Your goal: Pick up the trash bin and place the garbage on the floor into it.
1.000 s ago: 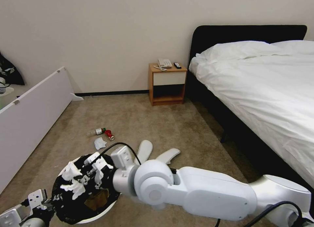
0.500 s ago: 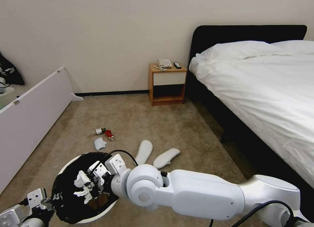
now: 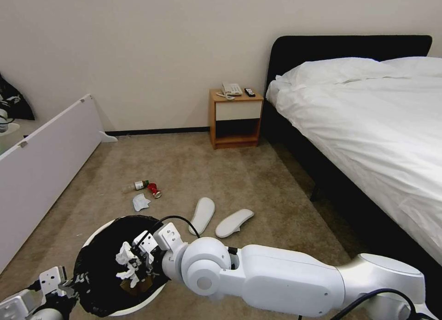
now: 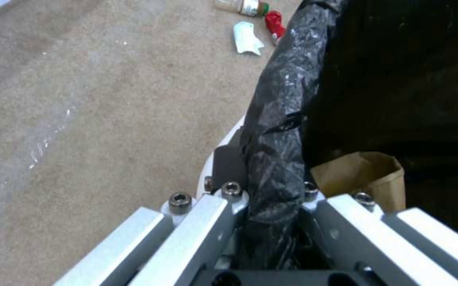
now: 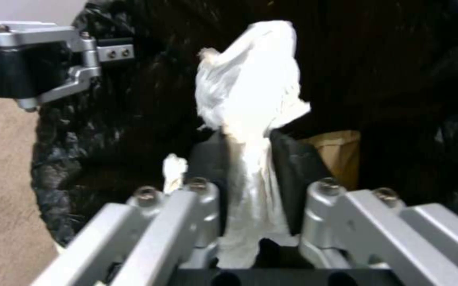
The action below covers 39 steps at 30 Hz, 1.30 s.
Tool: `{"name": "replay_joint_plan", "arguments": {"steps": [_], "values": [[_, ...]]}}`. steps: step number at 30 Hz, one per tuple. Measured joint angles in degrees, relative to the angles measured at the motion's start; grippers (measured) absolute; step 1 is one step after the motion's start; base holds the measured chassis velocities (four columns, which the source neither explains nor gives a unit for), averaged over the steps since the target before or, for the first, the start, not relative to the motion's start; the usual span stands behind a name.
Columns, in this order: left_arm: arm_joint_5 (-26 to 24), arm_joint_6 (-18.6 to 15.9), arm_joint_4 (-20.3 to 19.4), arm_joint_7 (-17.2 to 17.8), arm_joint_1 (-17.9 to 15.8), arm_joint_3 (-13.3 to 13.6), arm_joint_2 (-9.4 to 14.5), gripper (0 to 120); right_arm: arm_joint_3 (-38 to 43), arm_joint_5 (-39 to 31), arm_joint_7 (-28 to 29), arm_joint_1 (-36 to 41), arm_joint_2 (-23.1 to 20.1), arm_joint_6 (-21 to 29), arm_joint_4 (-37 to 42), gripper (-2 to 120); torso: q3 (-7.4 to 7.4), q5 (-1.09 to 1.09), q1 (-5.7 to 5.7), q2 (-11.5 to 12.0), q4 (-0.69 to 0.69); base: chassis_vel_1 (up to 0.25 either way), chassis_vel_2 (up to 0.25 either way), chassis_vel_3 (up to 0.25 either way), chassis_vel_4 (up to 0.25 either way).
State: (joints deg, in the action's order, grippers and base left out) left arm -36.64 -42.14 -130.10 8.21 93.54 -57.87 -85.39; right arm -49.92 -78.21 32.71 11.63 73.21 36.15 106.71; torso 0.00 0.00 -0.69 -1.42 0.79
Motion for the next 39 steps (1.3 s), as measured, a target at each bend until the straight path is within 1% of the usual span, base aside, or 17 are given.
{"name": "replay_joint_plan", "arguments": {"steps": [1, 3, 6, 7, 9, 12, 15, 16, 17, 18, 19, 21, 25, 27, 31, 39], "values": [[0.0, 0.0, 0.0, 0.0, 0.0, 0.0, 0.0, 2, 0.0, 0.0, 0.0, 0.0, 0.0, 0.0, 0.0, 26, 0.0, 0.0, 0.0, 0.0, 0.0, 0.0, 0.0, 0.0, 0.0], [0.02, 0.0, 0.15, -0.02, 0.0, 0.0, 0.01, 2, 0.1, 0.24, 0.01, 0.16, -0.19, 0.0, -0.13, 34, 0.0, 0.0, 0.0, 0.0, 0.0, 0.0, 0.0, 0.0, 0.0], [0.02, 0.0, 0.17, -0.02, 0.0, 0.0, 0.01, 2, 0.11, 0.31, 0.01, 0.18, -0.23, 0.0, -0.18, 38, 0.0, 0.0, 0.0, 0.0, 0.0, 0.0, 0.0, 0.0, 0.0], [0.03, 0.0, 0.26, -0.04, 0.0, 0.0, 0.01, 2, 0.22, 0.55, 0.01, 0.34, -0.37, 0.0, -0.38, 47, 0.0, 0.0, 0.0, 0.0, 0.0, 0.0, 0.0, 0.0, 0.0], [0.04, 0.0, 0.42, -0.08, 0.02, -0.02, 0.04, 2, 0.38, 0.93, -0.01, 0.67, -0.46, 0.0, -0.54, 58, 0.0, 0.0, 0.0, 0.0, 0.0, 0.0, 0.0, 0.0, 0.0], [0.04, 0.0, 0.48, -0.09, 0.03, -0.05, 0.07, 2, 0.45, 0.97, -0.01, 0.75, -0.48, 0.0, -0.55, 61, 0.0, 0.0, 0.0, 0.0, 0.0, 0.0, 0.0, 0.0, 0.0], [0.05, 0.0, 0.73, -0.12, -0.01, -0.17, 0.11, 2, 1.03, 1.08, -0.03, 0.93, -0.55, -0.01, -0.36, 79, 0.0, 0.0, 0.0, 0.0, 0.0, 0.0, 0.0, 0.0, 0.0], [0.05, 0.0, 0.73, -0.12, -0.01, -0.17, 0.11, 2, 1.03, 1.08, -0.03, 0.93, -0.55, -0.01, -0.36, 79, 0.0, 0.0, 0.0, 0.0, 0.0, 0.0, 0.0, 0.0, 0.0], [0.06, 0.0, 0.8, -0.13, -0.04, -0.19, 0.11, 2, 1.22, 1.1, 0.01, 0.93, -0.59, -0.02, -0.16, 84, 0.0, 0.0, 0.0, 0.0, 0.0, 0.0, 0.0, 0.0, 0.0], [0.06, 0.0, 0.8, -0.13, -0.04, -0.19, 0.11, 2, 1.22, 1.1, 0.01, 0.93, -0.59, -0.02, -0.16, 84, 0.0, 0.0, 0.0, 0.0, 0.0, 0.0, 0.0, 0.0, 0.0], [0.06, 0.0, 0.89, -0.13, -0.05, -0.22, 0.1, 2, 1.78, 1.14, 0.05, 0.94, -0.85, -0.05, 0.52, 91, 0.0, 0.0, 0.0, 0.0, 0.0, 0.0, 0.0, 0.0, 0.0], [0.08, 0.01, 0.93, -0.13, -0.05, -0.25, 0.08, 2, 2.77, 1.32, 0.12, 0.94, -1.28, -0.2, 1.62, 99, 0.0, 0.0, 0.0, 0.0, 0.0, 0.0, 0.0, 0.0, 0.0], [0.1, 0.0, 0.97, -0.14, -0.02, -0.4, 0.05, 2, 4.31, 1.55, 0.12, 0.93, -1.82, -0.51, 3.13, 100, 0.0, 0.0, 0.0, 0.0, 0.0, 0.0, 0.0, 0.0, 0.0], [0.12, 0.01, 1.31, -0.13, 0.0, -0.67, 0.13, 2, 7.19, 2.03, -0.12, 0.92, -2.4, -1.29, 5.35, 100, 0.0, 0.01, 0.0, 0.0, 0.0, 0.0, 0.0, 0.0, 0.0], [0.14, 0.0, 1.52, -0.14, -0.08, -0.72, 0.15, 2, 9.1, 1.95, -0.23, 0.74, -2.72, -1.38, 6.47, 100, 0.0, 0.0, 0.0, 0.0, 0.0, 0.0, 0.0, 0.0, 0.0], [0.3, 0.01, 1.62, -0.13, -0.18, -0.46, -0.02, 2, 10.9, 3.25, -0.8, 1.39, -2.93, -2.18, 6.29, 100, 0.0, 0.0, 0.0, 0.0, 0.01, 0.0, 0.0, 0.0, 0.0]]}}
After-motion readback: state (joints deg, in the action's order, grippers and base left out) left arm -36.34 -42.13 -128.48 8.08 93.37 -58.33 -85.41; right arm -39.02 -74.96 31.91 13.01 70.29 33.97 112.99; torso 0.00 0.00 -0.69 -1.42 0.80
